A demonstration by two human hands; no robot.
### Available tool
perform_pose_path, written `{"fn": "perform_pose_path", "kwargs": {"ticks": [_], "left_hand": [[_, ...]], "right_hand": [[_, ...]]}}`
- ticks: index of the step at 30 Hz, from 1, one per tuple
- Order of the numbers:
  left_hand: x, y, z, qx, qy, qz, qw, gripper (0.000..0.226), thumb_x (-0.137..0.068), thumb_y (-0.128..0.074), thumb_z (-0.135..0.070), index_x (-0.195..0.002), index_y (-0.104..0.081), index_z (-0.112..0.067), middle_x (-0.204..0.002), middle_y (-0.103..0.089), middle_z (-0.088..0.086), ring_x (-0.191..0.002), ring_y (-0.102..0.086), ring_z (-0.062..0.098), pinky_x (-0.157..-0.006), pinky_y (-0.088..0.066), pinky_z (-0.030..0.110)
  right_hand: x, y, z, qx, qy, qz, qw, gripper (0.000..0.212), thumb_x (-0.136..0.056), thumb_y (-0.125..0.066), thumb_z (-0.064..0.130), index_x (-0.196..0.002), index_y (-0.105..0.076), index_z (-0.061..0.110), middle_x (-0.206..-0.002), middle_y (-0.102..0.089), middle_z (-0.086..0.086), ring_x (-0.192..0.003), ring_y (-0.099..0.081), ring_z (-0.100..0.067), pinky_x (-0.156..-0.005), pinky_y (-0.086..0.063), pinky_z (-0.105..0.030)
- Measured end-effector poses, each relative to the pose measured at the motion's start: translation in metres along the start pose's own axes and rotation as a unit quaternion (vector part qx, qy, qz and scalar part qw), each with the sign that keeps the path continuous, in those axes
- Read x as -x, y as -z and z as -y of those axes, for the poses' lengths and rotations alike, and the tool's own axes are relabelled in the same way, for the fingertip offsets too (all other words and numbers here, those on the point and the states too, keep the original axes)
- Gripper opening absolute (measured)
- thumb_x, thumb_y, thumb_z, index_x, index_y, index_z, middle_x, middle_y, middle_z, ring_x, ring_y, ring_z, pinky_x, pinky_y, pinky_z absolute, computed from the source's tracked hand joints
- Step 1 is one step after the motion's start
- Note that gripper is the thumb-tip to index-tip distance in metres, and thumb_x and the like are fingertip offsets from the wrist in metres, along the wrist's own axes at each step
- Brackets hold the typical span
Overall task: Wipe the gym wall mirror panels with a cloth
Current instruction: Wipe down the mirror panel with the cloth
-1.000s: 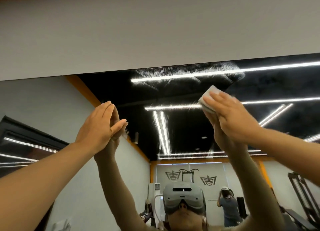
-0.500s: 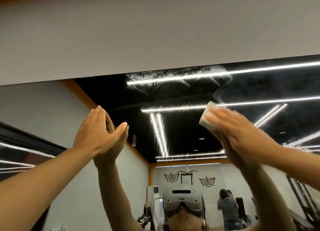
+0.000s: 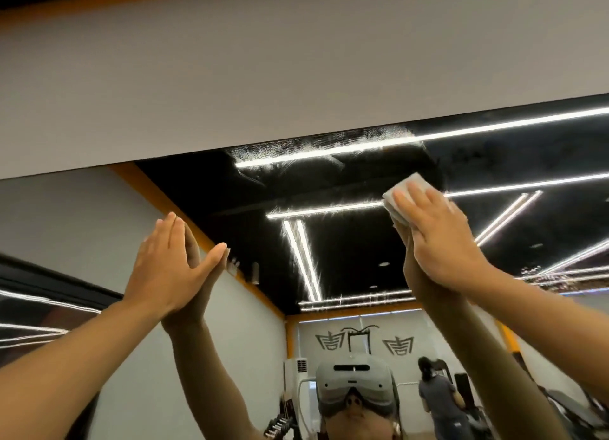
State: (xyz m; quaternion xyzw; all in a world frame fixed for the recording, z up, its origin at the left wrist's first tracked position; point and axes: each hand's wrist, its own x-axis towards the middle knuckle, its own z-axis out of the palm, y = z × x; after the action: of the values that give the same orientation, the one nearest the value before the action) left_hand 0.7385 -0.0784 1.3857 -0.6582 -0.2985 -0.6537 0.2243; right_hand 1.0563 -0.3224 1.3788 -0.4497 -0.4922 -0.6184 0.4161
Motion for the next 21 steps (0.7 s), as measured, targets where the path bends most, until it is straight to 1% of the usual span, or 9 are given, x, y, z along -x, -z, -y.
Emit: {"fn": "perform_pose_path", "kwargs": {"ticks": [2, 5, 7, 9, 11, 13, 17, 19, 21], "left_hand": [[0.001, 0.002, -0.003, -0.003, -0.003, 0.004, 1.000, 0.101, -0.084, -0.031, -0.084, -0.147, -0.033, -0.006, -0.158, -0.031, 0.015, -0.149, -0.022, 0.033, -0.119, -0.026, 0.052], [0.004, 0.005, -0.008, -0.013, -0.002, 0.014, 1.000, 0.097, -0.085, -0.035, -0.076, -0.151, -0.028, -0.006, -0.162, -0.022, 0.013, -0.151, -0.016, 0.031, -0.119, -0.024, 0.050], [0.003, 0.008, -0.012, -0.029, 0.007, 0.024, 0.999, 0.099, -0.083, -0.032, -0.078, -0.151, -0.029, -0.007, -0.162, -0.023, 0.013, -0.151, -0.018, 0.031, -0.118, -0.026, 0.050], [0.000, 0.011, -0.012, -0.041, 0.015, 0.039, 0.998, 0.100, -0.081, -0.029, -0.081, -0.148, -0.031, -0.007, -0.159, -0.027, 0.014, -0.148, -0.023, 0.033, -0.116, -0.030, 0.051], [-0.003, 0.014, -0.013, -0.041, 0.020, 0.050, 0.998, 0.101, -0.078, -0.027, -0.084, -0.141, -0.037, -0.005, -0.151, -0.037, 0.018, -0.141, -0.035, 0.036, -0.111, -0.038, 0.053], [-0.004, 0.016, -0.014, -0.037, 0.026, 0.058, 0.997, 0.103, -0.076, -0.025, -0.085, -0.139, -0.038, -0.004, -0.146, -0.040, 0.019, -0.136, -0.039, 0.037, -0.108, -0.042, 0.054], [0.005, 0.019, -0.022, -0.037, 0.020, 0.047, 0.998, 0.091, -0.090, -0.032, -0.072, -0.152, -0.026, -0.006, -0.161, -0.022, 0.015, -0.149, -0.020, 0.033, -0.118, -0.027, 0.051], [0.017, 0.022, -0.032, -0.010, 0.000, 0.020, 1.000, 0.078, -0.098, -0.033, -0.062, -0.156, -0.021, -0.011, -0.164, -0.018, 0.010, -0.151, -0.017, 0.030, -0.121, -0.022, 0.049], [0.037, 0.025, -0.043, 0.035, -0.024, 0.012, 0.999, 0.073, -0.100, -0.031, -0.060, -0.157, -0.021, -0.016, -0.164, -0.019, 0.006, -0.151, -0.018, 0.027, -0.121, -0.022, 0.048]], "right_hand": [[0.052, 0.007, 0.007, -0.013, 0.003, 0.019, 1.000, 0.057, -0.093, -0.036, 0.013, -0.145, -0.036, 0.035, -0.149, -0.037, 0.004, -0.141, -0.030, -0.018, -0.118, -0.023, -0.045], [0.102, 0.016, 0.010, -0.023, 0.001, 0.048, 0.999, 0.060, -0.097, -0.028, 0.025, -0.152, -0.018, 0.047, -0.159, -0.021, 0.015, -0.149, -0.007, -0.001, -0.122, 0.000, -0.025], [0.102, 0.021, 0.004, -0.015, 0.013, 0.075, 0.997, 0.059, -0.097, -0.027, 0.027, -0.152, -0.016, 0.047, -0.158, -0.022, 0.014, -0.148, -0.001, 0.005, -0.121, -0.003, -0.029], [0.080, 0.027, -0.003, -0.014, 0.030, 0.105, 0.994, 0.057, -0.097, -0.028, 0.025, -0.150, -0.022, 0.045, -0.156, -0.022, 0.014, -0.147, 0.000, 0.006, -0.118, -0.006, -0.036], [0.043, 0.030, -0.012, -0.009, 0.017, 0.120, 0.993, 0.058, -0.095, -0.029, 0.021, -0.150, -0.029, 0.036, -0.159, -0.022, 0.011, -0.148, -0.010, -0.006, -0.119, -0.008, -0.037], [0.004, 0.030, -0.022, 0.013, 0.003, 0.116, 0.993, 0.060, -0.091, -0.029, 0.020, -0.150, -0.038, 0.024, -0.159, -0.029, -0.002, -0.146, -0.024, -0.024, -0.118, -0.019, -0.045], [-0.028, 0.026, -0.027, 0.050, -0.008, 0.108, 0.993, 0.062, -0.085, -0.029, 0.019, -0.145, -0.044, 0.014, -0.153, -0.037, -0.012, -0.140, -0.030, -0.035, -0.111, -0.022, -0.052], [-0.017, 0.031, -0.025, 0.023, 0.015, 0.126, 0.992, 0.060, -0.086, -0.031, 0.015, -0.144, -0.046, 0.015, -0.151, -0.039, -0.012, -0.139, -0.031, -0.033, -0.111, -0.021, -0.052], [0.010, 0.037, -0.024, 0.001, 0.039, 0.154, 0.987, 0.060, -0.089, -0.032, 0.013, -0.147, -0.043, 0.020, -0.154, -0.037, -0.009, -0.142, -0.028, -0.029, -0.115, -0.019, -0.051]]}}
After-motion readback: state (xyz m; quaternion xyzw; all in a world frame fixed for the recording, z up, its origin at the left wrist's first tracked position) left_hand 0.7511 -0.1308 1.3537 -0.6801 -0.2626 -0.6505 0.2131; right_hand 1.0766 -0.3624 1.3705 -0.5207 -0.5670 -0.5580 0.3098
